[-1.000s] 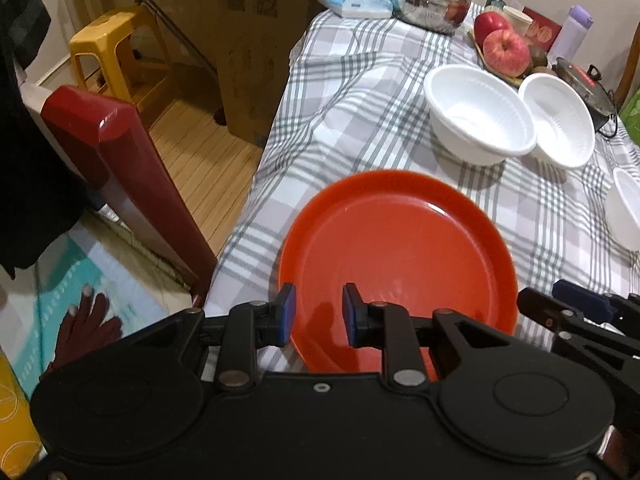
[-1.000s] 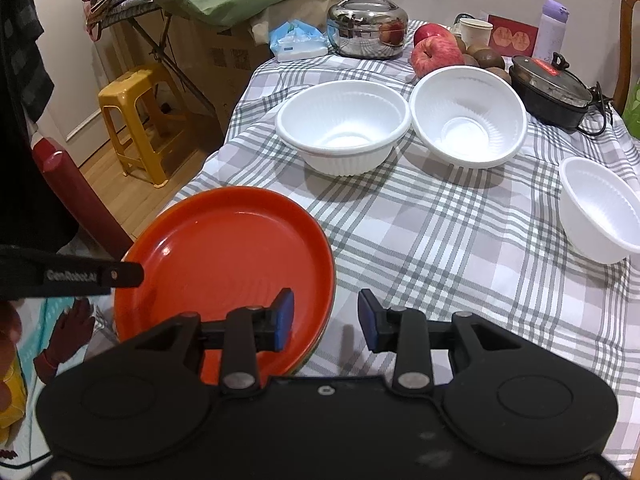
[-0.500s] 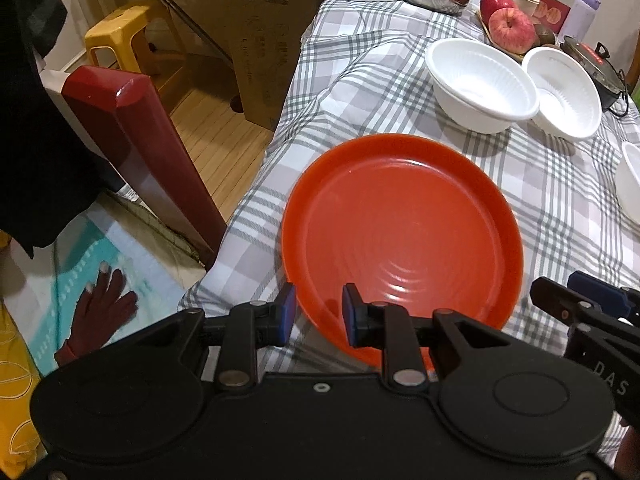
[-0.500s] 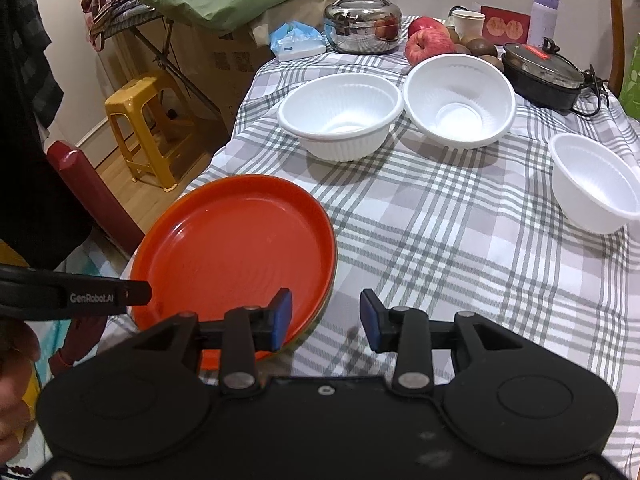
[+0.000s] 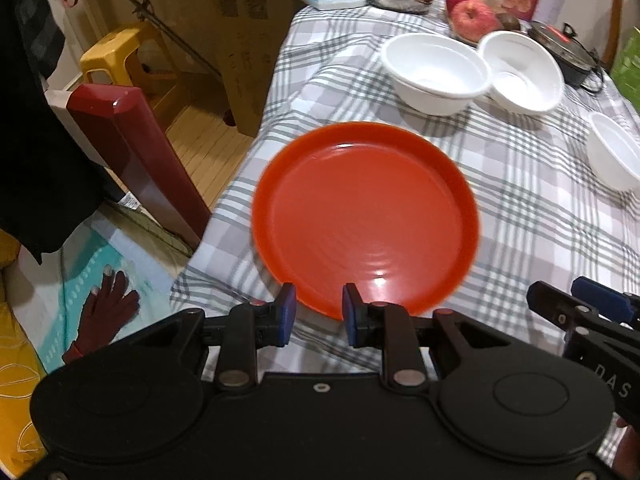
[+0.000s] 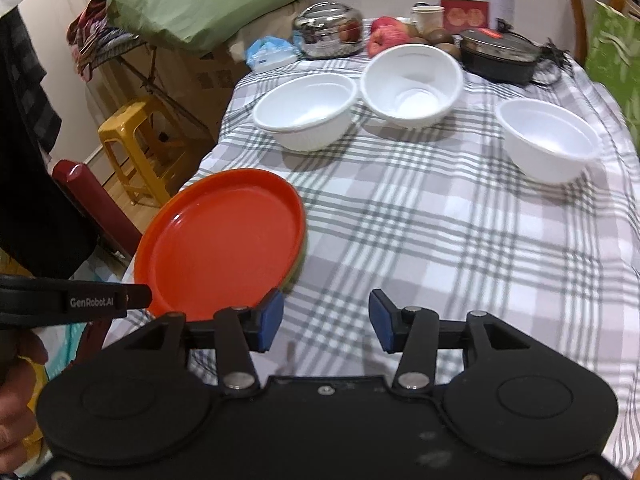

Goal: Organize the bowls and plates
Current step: 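Settle the orange plate on the stack and open the left tool, then move both tools away from the plate stack toward the white bowls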

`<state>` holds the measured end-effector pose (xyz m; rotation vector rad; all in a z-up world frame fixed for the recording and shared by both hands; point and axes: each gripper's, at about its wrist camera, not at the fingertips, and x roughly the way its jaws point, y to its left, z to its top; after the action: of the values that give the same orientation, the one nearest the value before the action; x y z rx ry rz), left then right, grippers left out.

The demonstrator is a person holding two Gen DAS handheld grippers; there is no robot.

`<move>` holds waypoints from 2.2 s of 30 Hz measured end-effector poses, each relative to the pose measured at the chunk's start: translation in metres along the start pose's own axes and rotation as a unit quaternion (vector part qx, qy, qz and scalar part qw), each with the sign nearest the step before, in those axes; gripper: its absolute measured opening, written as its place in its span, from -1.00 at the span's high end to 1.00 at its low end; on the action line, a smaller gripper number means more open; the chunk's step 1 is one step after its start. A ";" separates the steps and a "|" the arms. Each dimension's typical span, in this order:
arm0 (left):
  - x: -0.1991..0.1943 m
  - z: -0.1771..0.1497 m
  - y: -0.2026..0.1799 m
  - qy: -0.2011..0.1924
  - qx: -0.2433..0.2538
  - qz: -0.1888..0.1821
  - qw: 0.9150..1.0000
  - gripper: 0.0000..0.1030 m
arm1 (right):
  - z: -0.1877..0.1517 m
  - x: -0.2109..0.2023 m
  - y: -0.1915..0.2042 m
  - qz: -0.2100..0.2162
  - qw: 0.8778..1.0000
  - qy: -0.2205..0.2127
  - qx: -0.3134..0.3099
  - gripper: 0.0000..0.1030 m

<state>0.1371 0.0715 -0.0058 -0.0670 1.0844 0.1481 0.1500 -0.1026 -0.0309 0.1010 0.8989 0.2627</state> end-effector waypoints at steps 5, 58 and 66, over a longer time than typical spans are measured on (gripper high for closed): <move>-0.011 -0.013 -0.020 -0.008 0.021 -0.010 1.000 0.38 | -0.020 -0.017 -0.021 -0.012 1.000 -0.013 0.025 -0.11; 0.033 0.169 -0.109 -0.073 0.090 -0.092 0.989 0.38 | 0.150 0.026 -0.114 -0.047 0.993 -0.098 0.038 -0.29; 0.065 0.211 -0.126 -0.073 0.131 -0.080 0.985 0.38 | 0.192 0.067 -0.124 -0.064 0.993 -0.092 0.020 -0.29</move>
<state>0.3707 -0.0201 0.0323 0.0929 0.9398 -0.1327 0.3631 -0.1995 0.0127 0.1024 0.7241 0.1128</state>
